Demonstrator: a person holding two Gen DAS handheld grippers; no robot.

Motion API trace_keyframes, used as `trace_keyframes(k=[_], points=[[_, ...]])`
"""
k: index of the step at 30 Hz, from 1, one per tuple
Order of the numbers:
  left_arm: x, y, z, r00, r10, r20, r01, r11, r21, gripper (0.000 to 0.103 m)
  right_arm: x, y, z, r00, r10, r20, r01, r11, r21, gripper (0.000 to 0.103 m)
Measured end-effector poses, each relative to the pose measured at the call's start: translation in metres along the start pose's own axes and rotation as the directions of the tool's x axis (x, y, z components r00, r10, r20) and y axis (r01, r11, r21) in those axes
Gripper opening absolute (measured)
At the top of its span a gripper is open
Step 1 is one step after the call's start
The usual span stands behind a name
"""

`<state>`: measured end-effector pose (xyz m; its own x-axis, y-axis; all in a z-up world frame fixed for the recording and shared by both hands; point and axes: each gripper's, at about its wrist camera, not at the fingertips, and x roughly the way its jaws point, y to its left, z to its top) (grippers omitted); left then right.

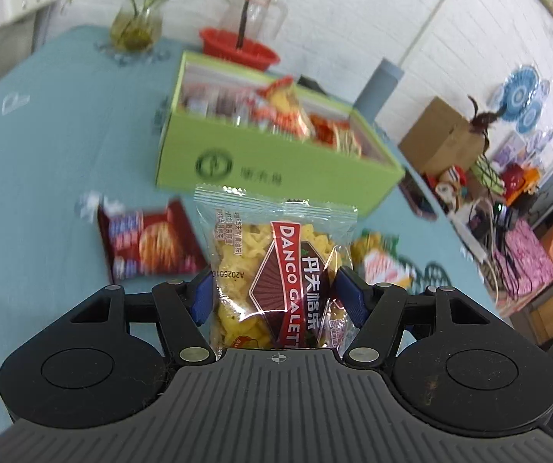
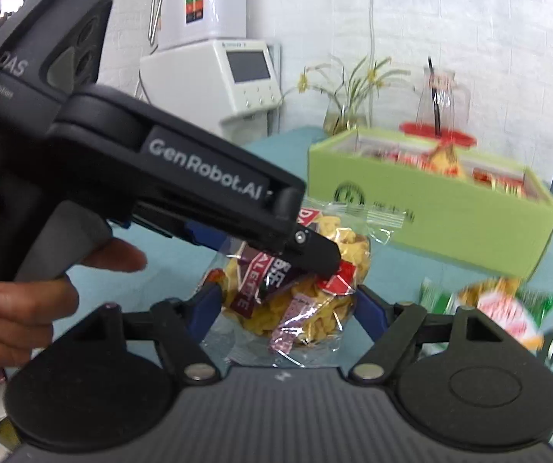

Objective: Organize snacks
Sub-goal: 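Carry the biscuit bag into the green box and release it, then move the left gripper to the wrapped bread roll and grasp it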

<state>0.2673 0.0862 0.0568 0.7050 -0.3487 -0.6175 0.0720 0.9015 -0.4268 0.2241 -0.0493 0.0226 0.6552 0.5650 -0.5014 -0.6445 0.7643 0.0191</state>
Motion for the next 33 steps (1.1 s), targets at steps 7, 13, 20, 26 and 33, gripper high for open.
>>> trace_keyframes(k=[7, 13, 20, 26, 33], points=[[0.027, -0.012, 0.108, 0.995, 0.031, 0.1, -0.038, 0.997, 0.072, 0.049, 0.043, -0.05, 0.079, 0.998, 0.007, 0.069, -0.004, 0.999, -0.041, 0.081], [0.1, 0.012, 0.171, 0.996, 0.084, 0.032, -0.086, 0.994, 0.066, 0.05, 0.119, -0.107, 0.127, 0.999, 0.028, -0.017, -0.028, 1.0, -0.007, 0.082], [0.149, 0.047, 0.163, 0.998, 0.041, -0.042, -0.04, 0.999, 0.013, 0.066, 0.175, -0.142, 0.123, 0.989, 0.081, -0.127, -0.073, 0.995, 0.066, 0.09], [0.093, 0.033, 0.157, 0.996, -0.029, 0.082, 0.027, 0.999, 0.029, 0.079, 0.113, -0.126, 0.113, 0.999, 0.051, -0.001, -0.051, 0.997, 0.066, 0.093], [0.021, 0.017, 0.096, 0.985, 0.018, 0.172, -0.034, 0.995, 0.089, 0.088, 0.03, -0.093, 0.056, 0.997, 0.054, 0.046, -0.06, 0.991, 0.12, 0.094]])
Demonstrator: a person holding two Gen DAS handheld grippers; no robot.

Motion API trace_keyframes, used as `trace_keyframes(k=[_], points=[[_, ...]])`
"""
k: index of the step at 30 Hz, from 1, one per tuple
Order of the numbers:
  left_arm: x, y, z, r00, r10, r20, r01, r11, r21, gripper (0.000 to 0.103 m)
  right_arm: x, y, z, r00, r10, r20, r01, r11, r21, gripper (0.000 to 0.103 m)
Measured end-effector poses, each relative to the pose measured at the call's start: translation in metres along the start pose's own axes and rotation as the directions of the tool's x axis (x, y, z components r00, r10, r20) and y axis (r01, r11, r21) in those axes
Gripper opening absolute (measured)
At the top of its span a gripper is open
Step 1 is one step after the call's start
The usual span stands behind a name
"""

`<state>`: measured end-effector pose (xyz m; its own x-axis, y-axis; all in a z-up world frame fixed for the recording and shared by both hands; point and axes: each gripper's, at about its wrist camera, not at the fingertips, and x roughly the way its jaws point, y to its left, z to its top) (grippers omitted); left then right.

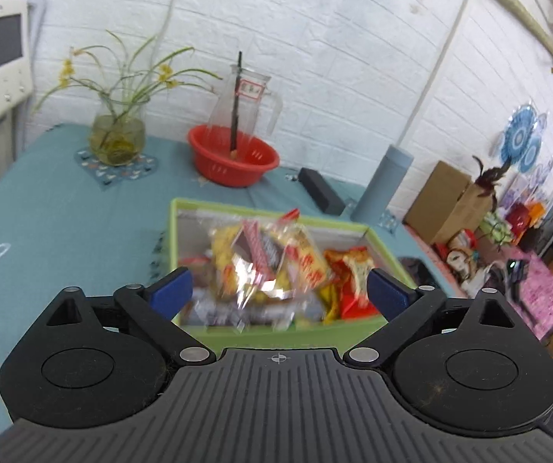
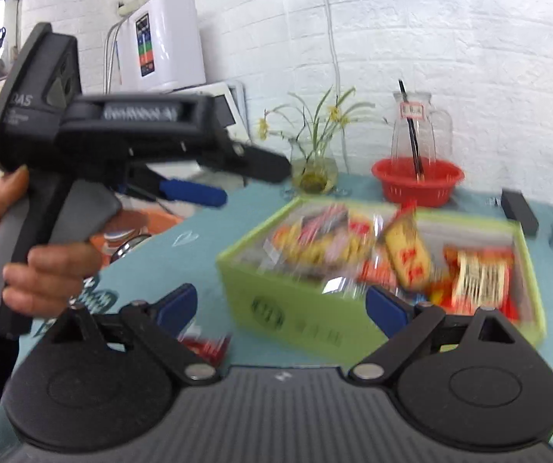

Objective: Organize snacks
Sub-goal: 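Move the left gripper to the wrapped bread roll and grasp it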

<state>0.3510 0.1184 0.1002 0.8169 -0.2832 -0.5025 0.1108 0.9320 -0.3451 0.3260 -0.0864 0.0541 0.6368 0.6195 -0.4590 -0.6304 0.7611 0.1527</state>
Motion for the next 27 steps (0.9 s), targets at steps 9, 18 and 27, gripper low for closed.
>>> trace_keyframes(k=[9, 18, 27], points=[[0.023, 0.006, -0.074, 0.964, 0.237, -0.125, -0.21, 0.957, 0.198, 0.073, -0.048, 0.051, -0.101, 0.995, 0.02, -0.095, -0.007, 0.992, 0.129, 0.094], [0.017, -0.014, -0.12, 0.958, 0.193, -0.211, -0.142, 0.962, 0.232, 0.068, -0.092, 0.056, -0.121, 0.991, -0.115, -0.062, 0.12, 0.99, 0.077, 0.094], [-0.046, -0.051, -0.118, 0.961, 0.275, 0.009, -0.274, 0.95, 0.147, 0.078, -0.084, 0.009, -0.13, 0.964, -0.229, -0.132, 0.244, 0.964, 0.107, 0.094]])
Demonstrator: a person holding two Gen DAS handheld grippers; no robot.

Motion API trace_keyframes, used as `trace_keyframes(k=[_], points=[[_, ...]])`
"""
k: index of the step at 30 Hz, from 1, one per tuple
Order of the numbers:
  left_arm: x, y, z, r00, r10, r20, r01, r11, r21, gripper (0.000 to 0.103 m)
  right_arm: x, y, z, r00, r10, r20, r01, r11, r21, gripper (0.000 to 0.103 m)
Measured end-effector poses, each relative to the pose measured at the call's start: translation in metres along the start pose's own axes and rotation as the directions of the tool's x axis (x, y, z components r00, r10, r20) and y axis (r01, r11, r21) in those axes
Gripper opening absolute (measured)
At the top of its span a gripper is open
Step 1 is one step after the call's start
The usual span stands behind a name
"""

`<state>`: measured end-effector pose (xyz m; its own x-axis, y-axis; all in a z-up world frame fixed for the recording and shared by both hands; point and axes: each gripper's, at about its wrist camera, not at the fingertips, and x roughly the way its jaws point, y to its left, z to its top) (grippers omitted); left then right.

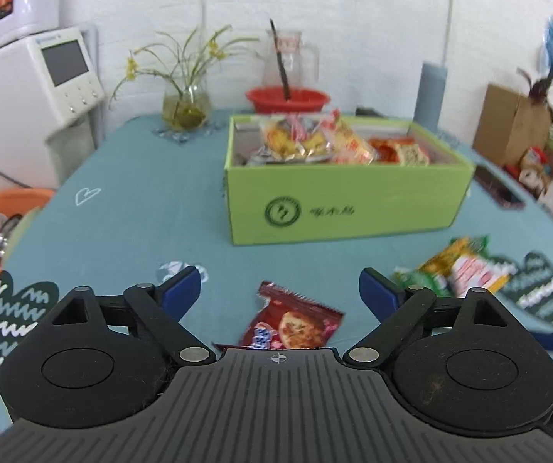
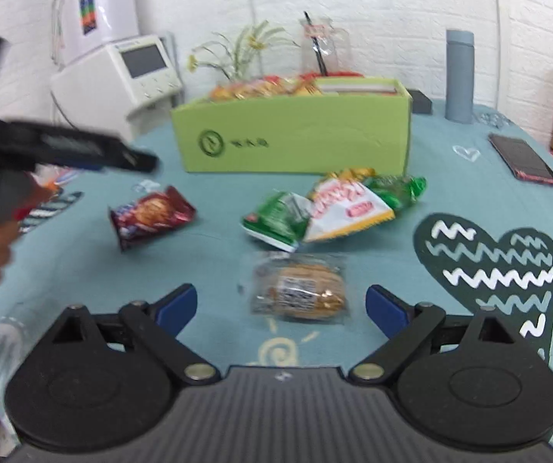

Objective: Organize snacks
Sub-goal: 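Move the left gripper to the wrapped bread roll and grasp it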

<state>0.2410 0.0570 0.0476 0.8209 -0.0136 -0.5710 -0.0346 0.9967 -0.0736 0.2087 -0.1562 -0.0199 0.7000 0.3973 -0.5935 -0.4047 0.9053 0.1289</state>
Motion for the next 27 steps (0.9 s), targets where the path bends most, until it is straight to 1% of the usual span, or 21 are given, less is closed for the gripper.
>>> trace_keyframes(k=[2, 3, 5, 7, 9, 11, 12, 13, 15, 17, 19, 22, 25, 27], points=[[-0.004, -0.004, 0.002, 0.996, -0.09, -0.018, 0.089, 0.995, -0.041, 0.079, 0.007, -0.004, 0.0, 0.999, 0.032, -0.014, -0.032, 0.999, 0.013, 0.094], [-0.003, -0.007, 0.001, 0.989, -0.141, -0.042, 0.139, 0.989, -0.054, 0.08, 0.008, -0.002, 0.001, 0.999, 0.039, -0.01, -0.039, 0.999, 0.008, 0.094], [0.007, -0.015, -0.002, 0.968, -0.225, -0.111, 0.215, 0.972, -0.095, 0.079, 0.007, 0.003, 0.004, 0.997, 0.07, -0.013, -0.07, 0.998, 0.008, 0.094], [0.019, -0.022, -0.009, 0.951, -0.253, -0.176, 0.232, 0.964, -0.132, 0.077, 0.003, 0.008, 0.002, 0.99, 0.139, -0.015, -0.139, 0.99, 0.008, 0.094], [0.024, -0.024, -0.02, 0.939, -0.272, -0.21, 0.239, 0.956, -0.167, 0.076, -0.007, 0.017, -0.002, 0.983, 0.184, -0.02, -0.184, 0.983, 0.0, 0.094], [0.027, -0.024, -0.03, 0.929, -0.293, -0.226, 0.249, 0.947, -0.203, 0.076, -0.018, 0.022, -0.005, 0.982, 0.19, -0.017, -0.191, 0.981, -0.033, 0.094], [0.029, -0.025, -0.033, 0.925, -0.3, -0.234, 0.252, 0.944, -0.213, 0.076, -0.021, 0.024, -0.005, 0.985, 0.174, -0.008, -0.174, 0.983, -0.06, 0.094], [0.03, -0.025, -0.035, 0.923, -0.301, -0.24, 0.251, 0.943, -0.218, 0.076, -0.023, 0.025, -0.004, 0.989, 0.146, 0.007, -0.145, 0.985, -0.095, 0.094], [0.029, -0.026, -0.035, 0.925, -0.291, -0.245, 0.242, 0.947, -0.214, 0.076, -0.017, 0.026, 0.003, 0.994, 0.104, 0.028, -0.098, 0.982, -0.16, 0.094], [0.028, -0.027, -0.034, 0.928, -0.282, -0.245, 0.235, 0.95, -0.205, 0.076, -0.006, 0.026, 0.009, 0.994, 0.11, 0.019, -0.103, 0.973, -0.208, 0.094], [0.027, -0.027, -0.033, 0.931, -0.268, -0.248, 0.221, 0.954, -0.203, 0.076, 0.007, 0.027, 0.015, 0.992, 0.125, -0.012, -0.124, 0.963, -0.239, 0.094], [0.024, -0.023, -0.033, 0.937, -0.252, -0.241, 0.205, 0.957, -0.203, 0.076, 0.021, 0.029, 0.015, 0.988, 0.14, -0.071, -0.152, 0.962, -0.227, 0.094], [0.024, -0.019, -0.033, 0.937, -0.258, -0.236, 0.21, 0.955, -0.209, 0.077, 0.016, 0.033, 0.006, 0.984, 0.156, -0.089, -0.171, 0.964, -0.206, 0.094], [0.026, -0.017, -0.032, 0.935, -0.263, -0.239, 0.214, 0.954, -0.211, 0.077, 0.007, 0.039, -0.003, 0.981, 0.173, -0.083, -0.186, 0.963, -0.196, 0.094]])
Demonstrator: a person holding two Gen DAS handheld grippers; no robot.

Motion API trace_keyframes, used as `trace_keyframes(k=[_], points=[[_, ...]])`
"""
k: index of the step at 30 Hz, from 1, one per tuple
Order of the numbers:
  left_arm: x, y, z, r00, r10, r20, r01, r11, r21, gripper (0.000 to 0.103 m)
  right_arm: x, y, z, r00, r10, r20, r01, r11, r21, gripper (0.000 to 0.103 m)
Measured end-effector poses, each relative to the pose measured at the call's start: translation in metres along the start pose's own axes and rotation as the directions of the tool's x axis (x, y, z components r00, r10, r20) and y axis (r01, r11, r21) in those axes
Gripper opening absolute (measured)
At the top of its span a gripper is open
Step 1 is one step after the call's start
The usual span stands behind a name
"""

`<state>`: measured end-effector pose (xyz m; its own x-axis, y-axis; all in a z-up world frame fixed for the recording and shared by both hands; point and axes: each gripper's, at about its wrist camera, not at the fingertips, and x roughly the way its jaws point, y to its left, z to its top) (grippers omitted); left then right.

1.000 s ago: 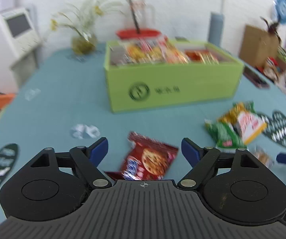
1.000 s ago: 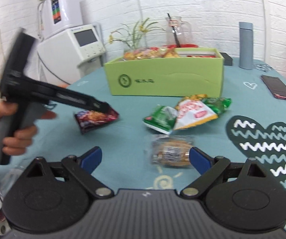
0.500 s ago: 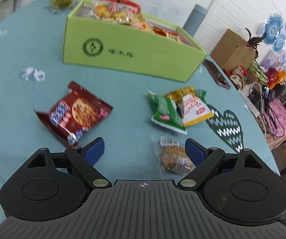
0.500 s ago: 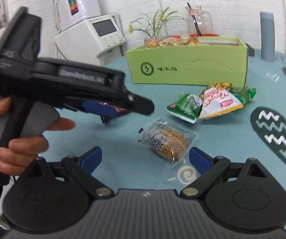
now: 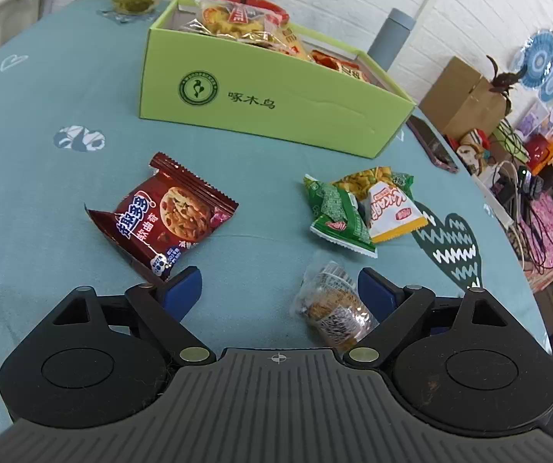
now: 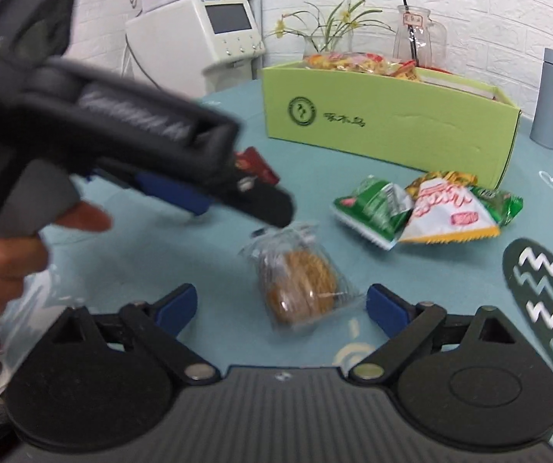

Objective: Organize snacks
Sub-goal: 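Move the left gripper to the wrapped bread roll and grasp it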

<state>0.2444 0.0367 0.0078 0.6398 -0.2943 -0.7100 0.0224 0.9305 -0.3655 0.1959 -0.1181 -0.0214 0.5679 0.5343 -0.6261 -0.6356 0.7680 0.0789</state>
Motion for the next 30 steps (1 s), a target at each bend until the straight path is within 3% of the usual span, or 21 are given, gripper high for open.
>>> trace_keyframes(k=[3, 8, 18, 27, 30], points=[[0.003, 0.001, 0.001, 1.0, -0.007, -0.007, 0.007, 1.0, 0.0, 0.077, -0.01, 0.009, -0.006, 1.0, 0.022, 0.013, -0.022, 1.0, 0.017, 0.094], [-0.001, -0.002, -0.002, 0.999, -0.034, -0.004, 0.034, 0.999, 0.007, 0.077, -0.002, 0.0, 0.004, 0.998, -0.064, 0.022, 0.062, 0.997, 0.05, 0.094], [0.011, -0.018, -0.01, 0.993, -0.11, -0.054, 0.113, 0.991, 0.067, 0.077, 0.005, 0.008, 0.002, 0.997, -0.069, 0.031, 0.067, 0.996, 0.059, 0.094], [0.02, -0.028, -0.014, 0.996, -0.082, -0.04, 0.086, 0.99, 0.115, 0.078, 0.016, 0.01, 0.007, 0.996, -0.086, 0.011, 0.086, 0.996, 0.028, 0.094], [0.018, -0.023, -0.015, 0.994, -0.099, -0.039, 0.103, 0.989, 0.102, 0.078, 0.02, 0.01, 0.008, 0.995, -0.1, -0.01, 0.1, 0.995, 0.022, 0.102]])
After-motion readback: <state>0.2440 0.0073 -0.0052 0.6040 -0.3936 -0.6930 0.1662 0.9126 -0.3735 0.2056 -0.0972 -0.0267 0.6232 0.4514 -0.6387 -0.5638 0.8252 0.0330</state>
